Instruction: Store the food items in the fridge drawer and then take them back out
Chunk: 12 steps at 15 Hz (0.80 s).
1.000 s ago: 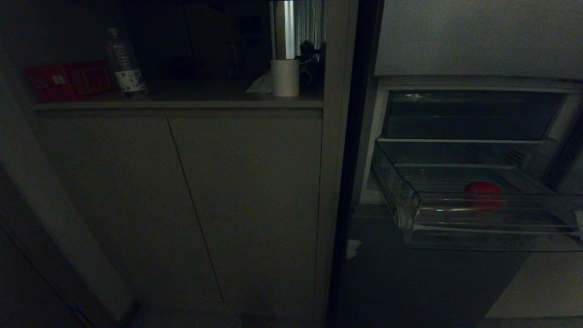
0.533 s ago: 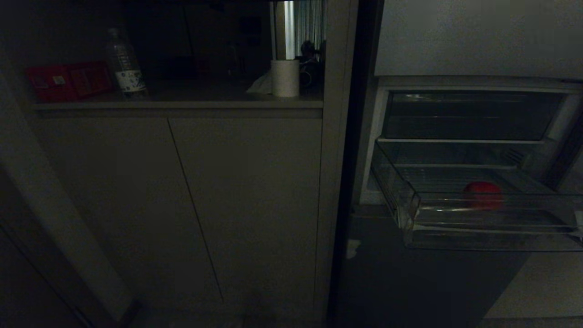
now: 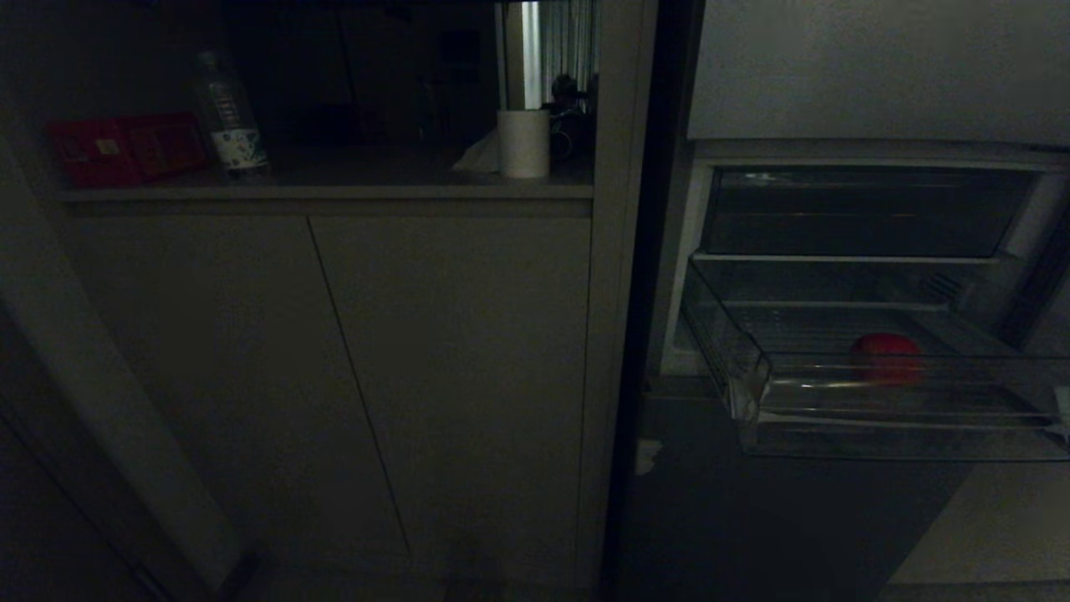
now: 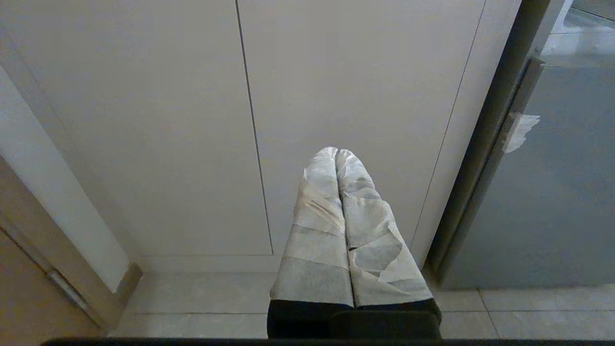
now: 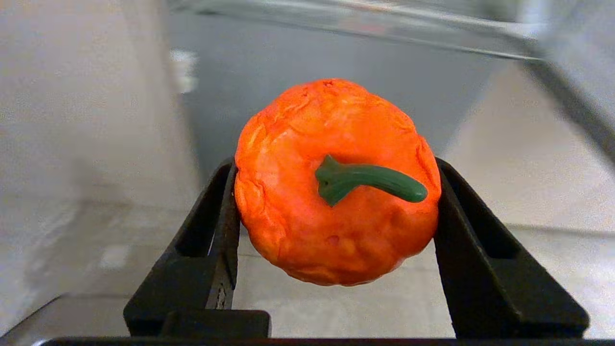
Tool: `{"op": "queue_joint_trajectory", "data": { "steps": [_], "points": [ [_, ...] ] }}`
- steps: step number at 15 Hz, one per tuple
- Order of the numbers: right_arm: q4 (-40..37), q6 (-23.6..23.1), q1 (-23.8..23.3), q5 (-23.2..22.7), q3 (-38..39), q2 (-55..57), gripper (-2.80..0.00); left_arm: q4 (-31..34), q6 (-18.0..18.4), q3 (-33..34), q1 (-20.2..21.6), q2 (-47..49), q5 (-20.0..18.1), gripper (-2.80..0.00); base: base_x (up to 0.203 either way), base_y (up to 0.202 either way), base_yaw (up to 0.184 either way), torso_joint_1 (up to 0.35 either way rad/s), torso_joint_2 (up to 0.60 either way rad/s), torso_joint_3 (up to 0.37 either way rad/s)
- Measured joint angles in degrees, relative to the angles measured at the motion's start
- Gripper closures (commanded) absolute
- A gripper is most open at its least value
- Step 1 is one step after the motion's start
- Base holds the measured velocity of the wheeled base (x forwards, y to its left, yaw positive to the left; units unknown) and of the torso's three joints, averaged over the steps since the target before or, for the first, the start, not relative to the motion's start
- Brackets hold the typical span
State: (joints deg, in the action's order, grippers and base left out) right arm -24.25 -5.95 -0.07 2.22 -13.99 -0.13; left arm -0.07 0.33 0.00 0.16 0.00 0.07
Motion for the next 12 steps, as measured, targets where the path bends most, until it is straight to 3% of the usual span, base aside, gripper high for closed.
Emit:
{"op": "queue_joint_trajectory", "data": {
  "steps": [5, 12],
  "points": [
    [9.0, 0.0, 0.1, -2.8, 7.2, 0.0, 0.0, 0.0, 0.0, 0.0, 0.0, 0.0, 0.0, 0.0, 0.0, 0.0, 0.0, 0.0, 0.0, 0.0],
    [9.0, 0.2, 0.1, -2.7, 7.9, 0.0, 0.0, 0.0, 0.0, 0.0, 0.0, 0.0, 0.0, 0.0, 0.0, 0.0, 0.0, 0.0, 0.0, 0.0]
  ]
}}
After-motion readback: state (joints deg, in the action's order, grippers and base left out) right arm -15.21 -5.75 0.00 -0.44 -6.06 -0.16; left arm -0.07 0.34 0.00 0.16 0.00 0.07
